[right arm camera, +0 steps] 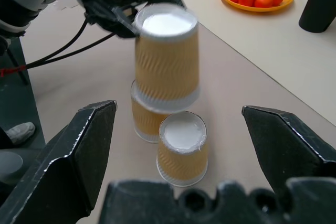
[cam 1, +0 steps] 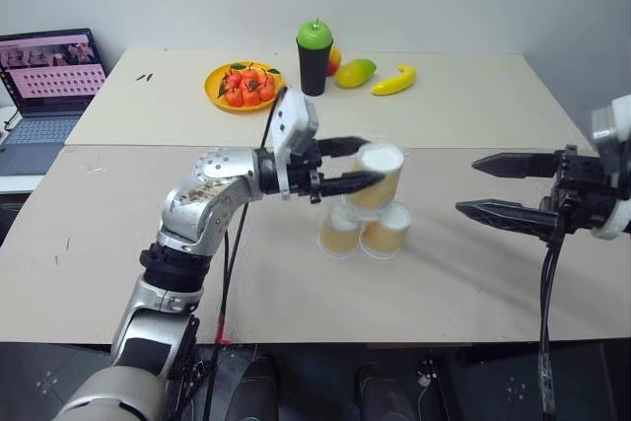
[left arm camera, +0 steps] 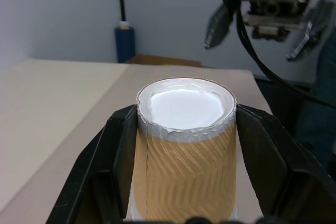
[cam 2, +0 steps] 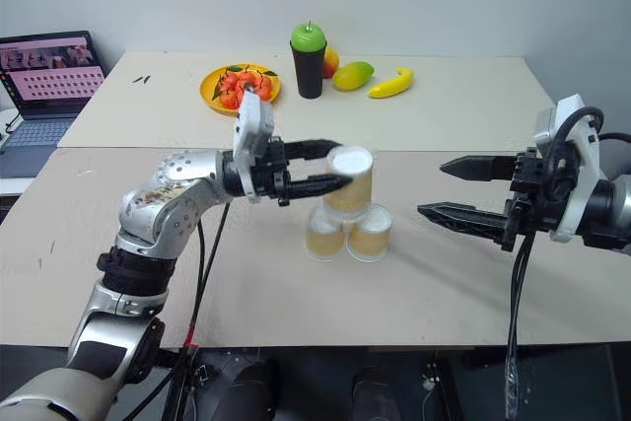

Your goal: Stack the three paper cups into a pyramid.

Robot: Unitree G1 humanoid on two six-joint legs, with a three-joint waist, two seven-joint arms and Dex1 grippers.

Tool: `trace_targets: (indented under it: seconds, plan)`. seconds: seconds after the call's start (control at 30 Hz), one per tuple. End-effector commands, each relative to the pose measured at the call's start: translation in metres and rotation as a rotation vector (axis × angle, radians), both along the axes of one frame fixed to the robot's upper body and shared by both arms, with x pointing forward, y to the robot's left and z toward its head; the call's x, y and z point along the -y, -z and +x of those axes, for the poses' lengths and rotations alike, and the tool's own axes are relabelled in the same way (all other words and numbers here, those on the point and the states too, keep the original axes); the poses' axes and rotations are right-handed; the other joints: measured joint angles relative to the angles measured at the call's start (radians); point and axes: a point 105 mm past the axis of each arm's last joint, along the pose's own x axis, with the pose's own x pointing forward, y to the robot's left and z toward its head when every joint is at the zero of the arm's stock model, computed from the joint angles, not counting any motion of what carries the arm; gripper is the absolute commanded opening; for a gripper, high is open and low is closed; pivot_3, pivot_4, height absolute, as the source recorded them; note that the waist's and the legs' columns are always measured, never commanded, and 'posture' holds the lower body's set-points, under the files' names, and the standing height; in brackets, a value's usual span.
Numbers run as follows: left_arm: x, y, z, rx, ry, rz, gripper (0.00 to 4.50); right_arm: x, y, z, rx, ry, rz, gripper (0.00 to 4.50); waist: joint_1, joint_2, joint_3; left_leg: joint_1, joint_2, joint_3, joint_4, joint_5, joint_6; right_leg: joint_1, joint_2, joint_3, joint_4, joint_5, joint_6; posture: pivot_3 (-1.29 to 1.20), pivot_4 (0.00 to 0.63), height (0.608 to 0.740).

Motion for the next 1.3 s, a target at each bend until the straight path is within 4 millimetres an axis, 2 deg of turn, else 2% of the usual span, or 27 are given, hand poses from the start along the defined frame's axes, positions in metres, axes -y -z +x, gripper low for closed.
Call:
trace_targets:
  seconds: [0.03,0.53,0.6,0.7,1.1,1.23,1.3]
  plan:
    - [0.001,-0.009,-0.004,0.049,0.017,-0.012,2.45,-0.001,-0.013,-0.008,0.068,-0.002,0.005,4.5,0.001,0.0,0.0,0.0,0.0,0.0,0.0,0.0,0.0,0.0,0.0,0.0,0.0,0.0,0.0,0.0,0.15,0.735]
    - [0.011,-0.003,0.001,0.046,0.003,-0.044,2.45,0.002,-0.017,-0.011,0.084,0.029,-0.004,4.5,0.001,0.0,0.0,0.0,0.0,0.0,0.0,0.0,0.0,0.0,0.0,0.0,0.0,0.0,0.0,0.0,0.15,0.735]
    - [0.011,-0.002,0.0,0.036,0.006,-0.048,3.44,0.002,-0.018,-0.01,0.087,0.032,-0.005,4.5,0.001,0.0,0.0,0.0,0.0,0.0,0.0,0.0,0.0,0.0,0.0,0.0,0.0,0.0,0.0,0.0,0.15,0.735]
    - [0.011,-0.001,0.001,0.033,-0.003,-0.051,4.47,0.002,-0.019,-0.009,0.089,0.034,-0.005,4.5,0.001,0.0,0.0,0.0,0.0,0.0,0.0,0.0,0.0,0.0,0.0,0.0,0.0,0.0,0.0,0.0,0.15,0.735]
    - [0.01,-0.011,0.0,0.053,-0.018,-0.07,4.47,0.002,-0.019,-0.005,0.086,0.026,0.002,4.5,0.0,0.0,0.0,0.0,0.0,0.0,0.0,0.0,0.0,0.0,0.0,0.0,0.0,0.0,0.0,0.0,0.15,0.735]
    - [0.018,-0.033,-0.012,0.072,0.037,-0.114,4.47,0.001,-0.019,-0.004,0.088,0.022,0.003,4.5,0.001,0.0,0.0,0.0,0.0,0.0,0.0,0.0,0.0,0.0,0.0,0.0,0.0,0.0,0.0,0.0,0.15,0.735]
    - [0.019,-0.046,-0.011,0.084,0.031,-0.147,4.47,0.001,-0.018,-0.004,0.087,0.021,0.004,4.5,0.002,0.0,0.0,0.0,0.0,0.0,0.0,0.0,0.0,0.0,0.0,0.0,0.0,0.0,0.0,0.0,0.15,0.735]
